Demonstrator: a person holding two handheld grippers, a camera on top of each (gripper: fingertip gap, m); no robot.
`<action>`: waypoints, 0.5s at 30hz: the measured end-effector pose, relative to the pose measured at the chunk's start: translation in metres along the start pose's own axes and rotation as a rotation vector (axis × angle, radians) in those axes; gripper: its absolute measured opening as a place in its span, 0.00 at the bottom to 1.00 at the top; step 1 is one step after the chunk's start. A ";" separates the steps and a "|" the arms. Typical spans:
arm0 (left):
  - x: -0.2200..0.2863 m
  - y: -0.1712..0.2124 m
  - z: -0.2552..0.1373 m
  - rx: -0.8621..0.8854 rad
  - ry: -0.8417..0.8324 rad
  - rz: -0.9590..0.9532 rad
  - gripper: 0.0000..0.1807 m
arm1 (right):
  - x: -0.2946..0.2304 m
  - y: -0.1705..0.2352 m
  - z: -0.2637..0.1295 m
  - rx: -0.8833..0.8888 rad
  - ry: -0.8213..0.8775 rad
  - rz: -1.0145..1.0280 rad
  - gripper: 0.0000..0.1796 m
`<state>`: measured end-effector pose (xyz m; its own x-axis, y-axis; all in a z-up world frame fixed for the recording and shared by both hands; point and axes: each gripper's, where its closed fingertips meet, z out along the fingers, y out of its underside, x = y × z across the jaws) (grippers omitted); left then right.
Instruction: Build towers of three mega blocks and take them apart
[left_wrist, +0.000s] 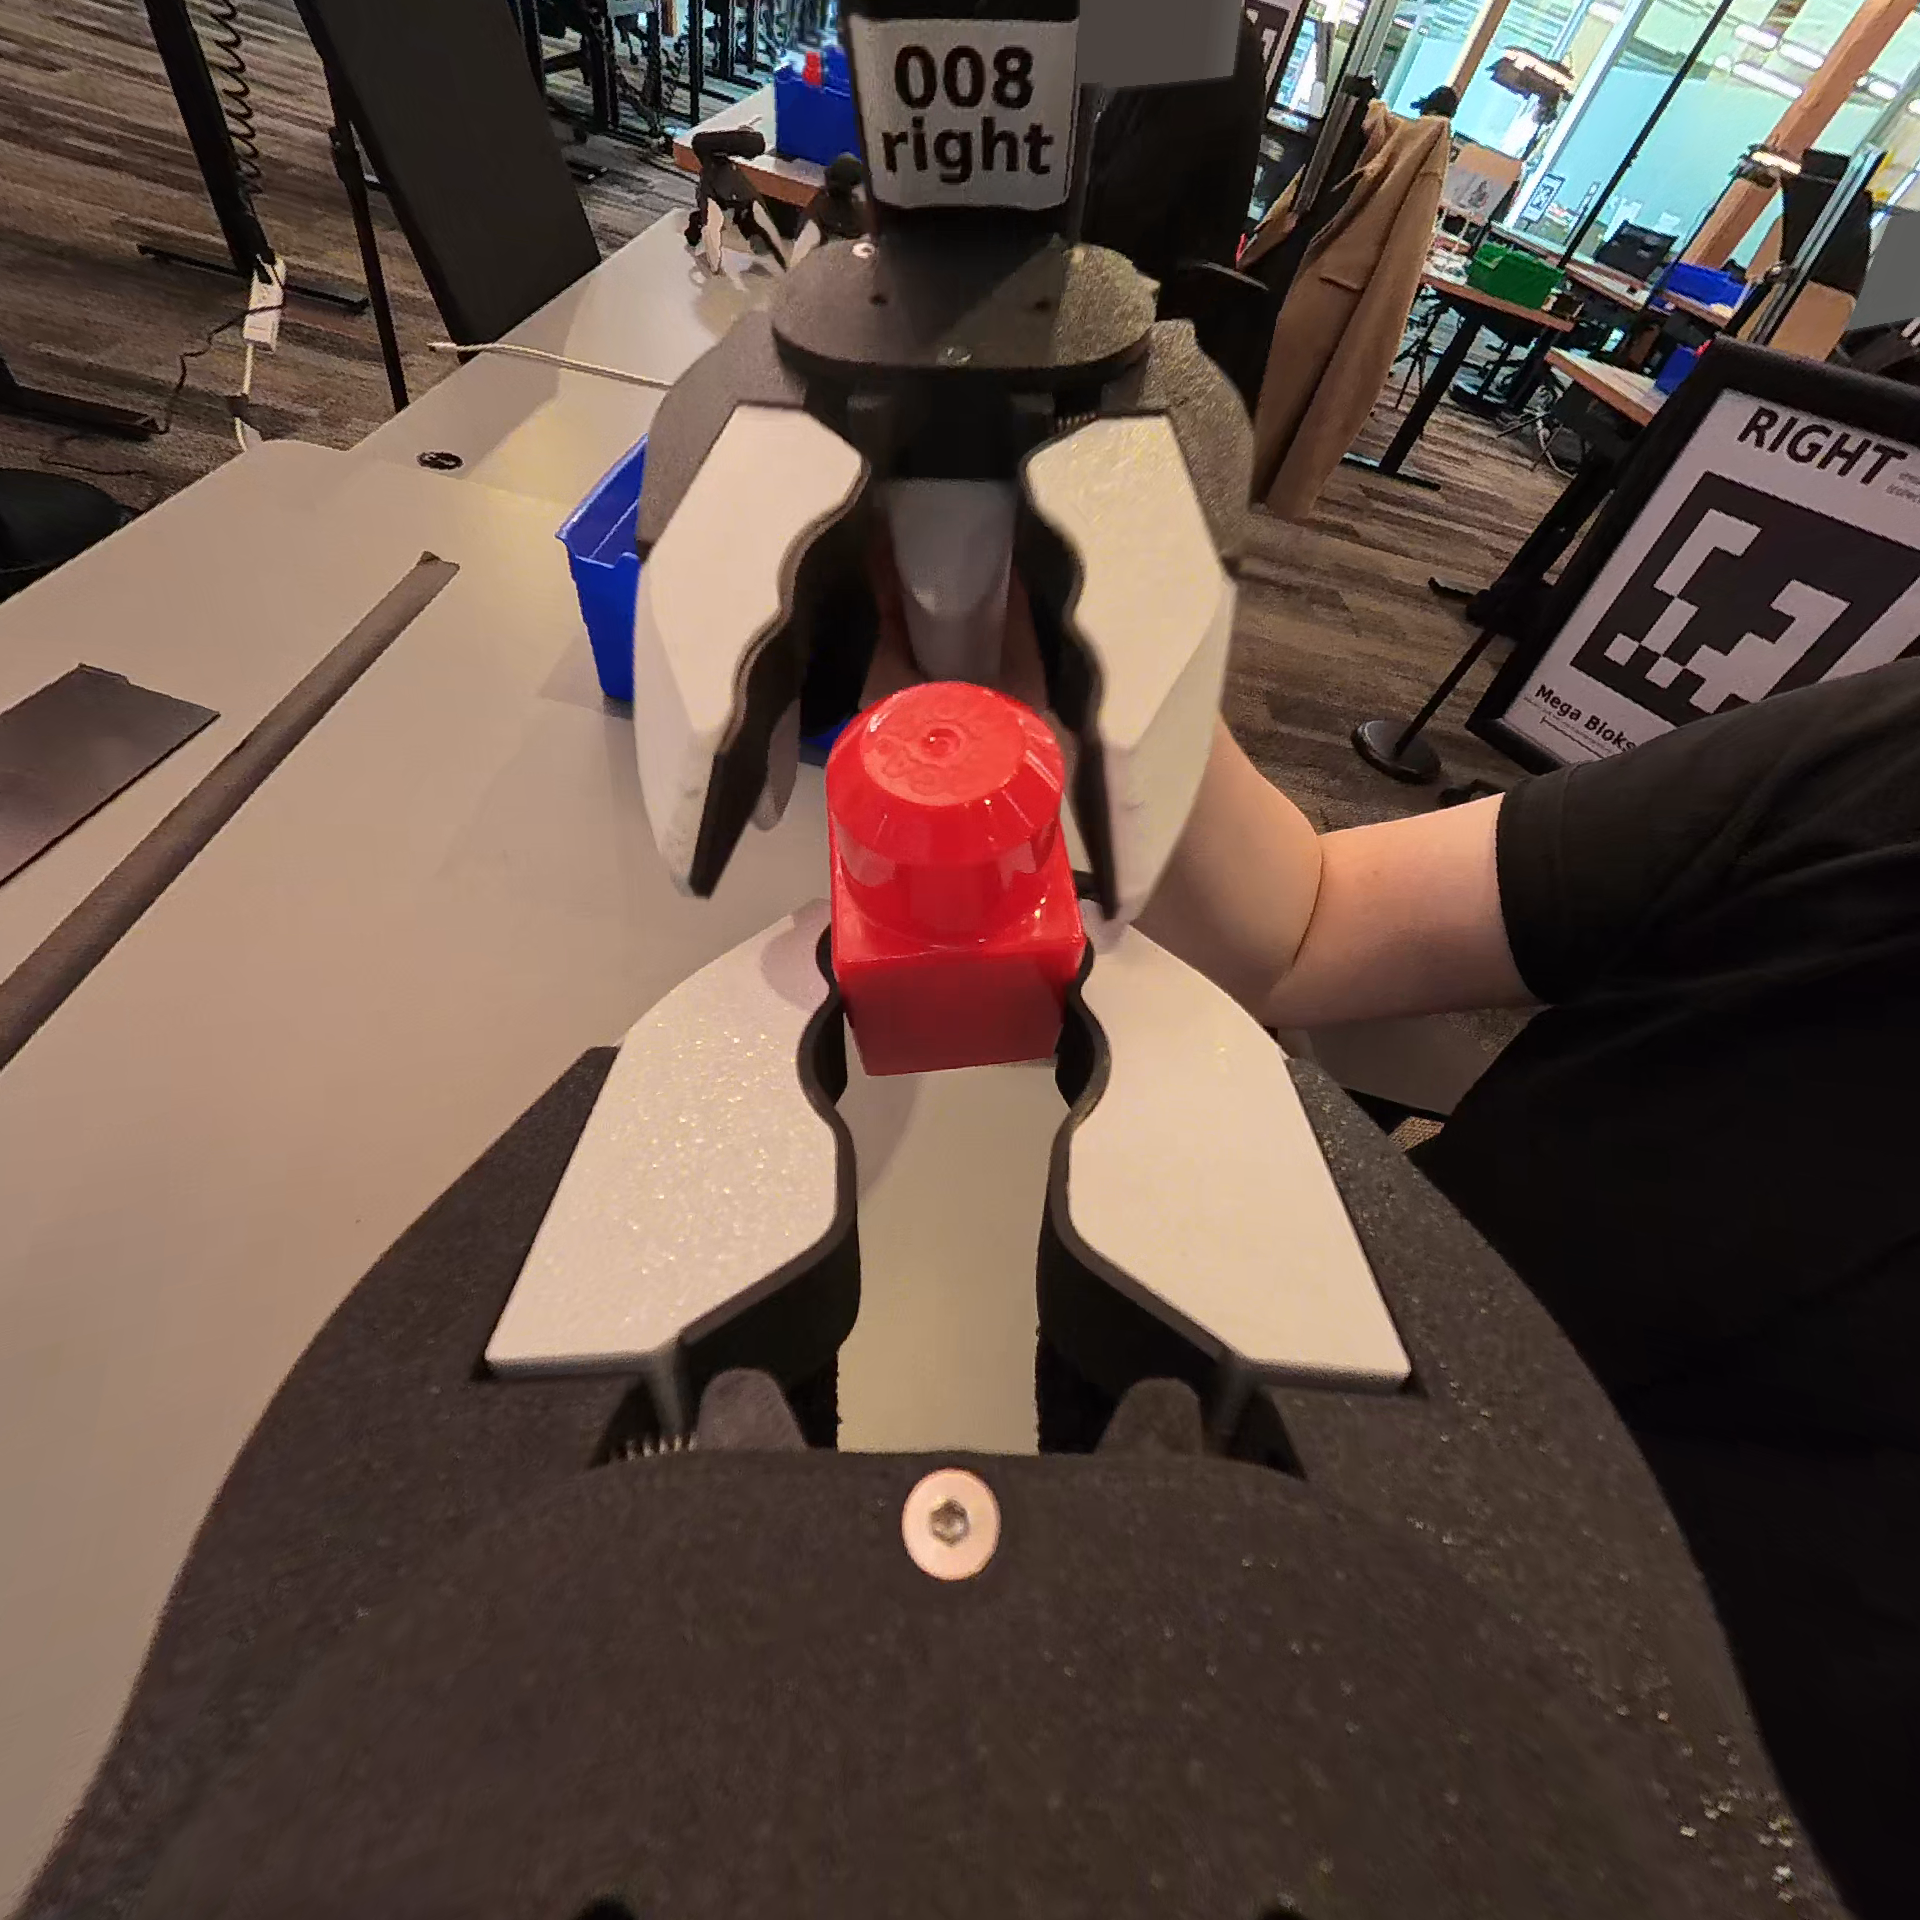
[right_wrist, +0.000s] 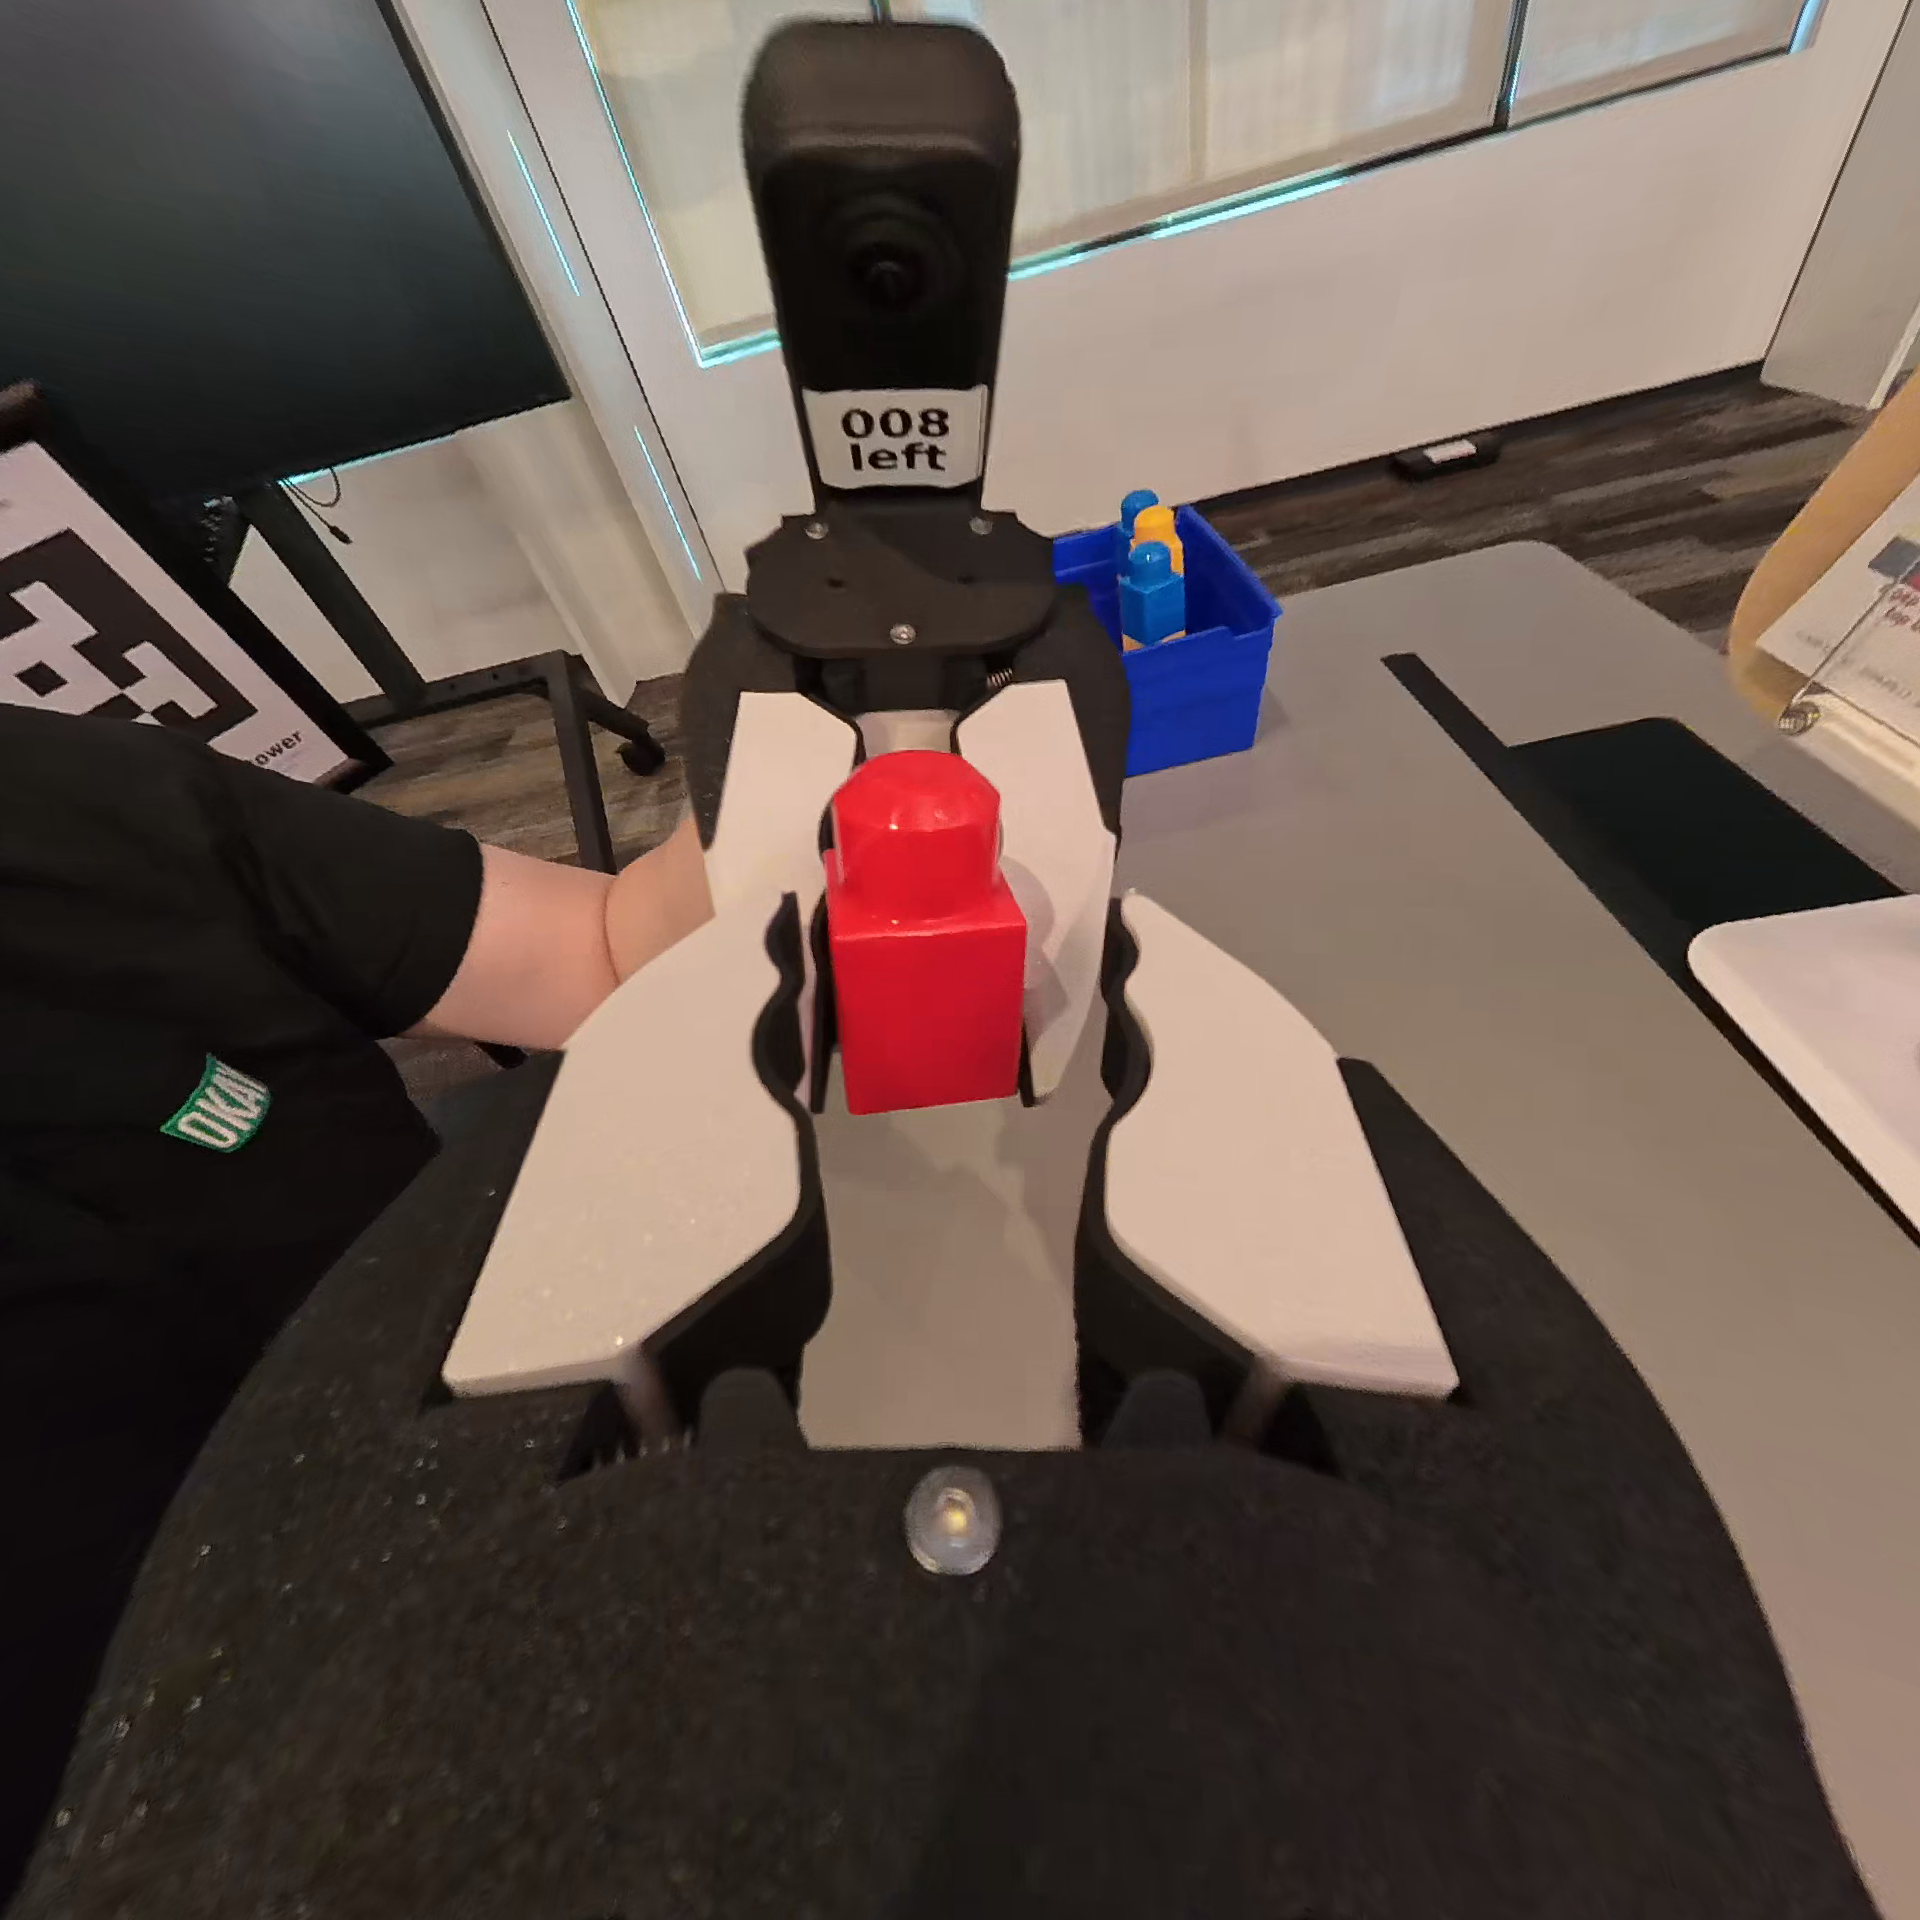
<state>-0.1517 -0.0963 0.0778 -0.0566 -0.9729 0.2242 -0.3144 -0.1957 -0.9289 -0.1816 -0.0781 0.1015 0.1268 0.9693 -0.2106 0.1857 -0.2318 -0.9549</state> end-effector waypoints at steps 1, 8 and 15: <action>0.000 0.000 0.000 -0.002 -0.005 0.004 0.20 | 0.000 0.003 0.002 -0.015 -0.009 0.002 0.26; -0.002 -0.001 0.002 0.020 -0.003 -0.020 0.25 | -0.005 -0.006 -0.007 0.031 -0.072 0.013 0.19; -0.003 -0.010 -0.012 0.066 -0.028 -0.016 0.29 | 0.066 0.017 -0.182 0.003 0.616 0.010 0.19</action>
<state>-0.1601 -0.0898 0.0895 -0.0253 -0.9725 0.2316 -0.2523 -0.2180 -0.9428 0.0073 -0.0331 0.1096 0.6685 0.7413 -0.0606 0.1792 -0.2396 -0.9542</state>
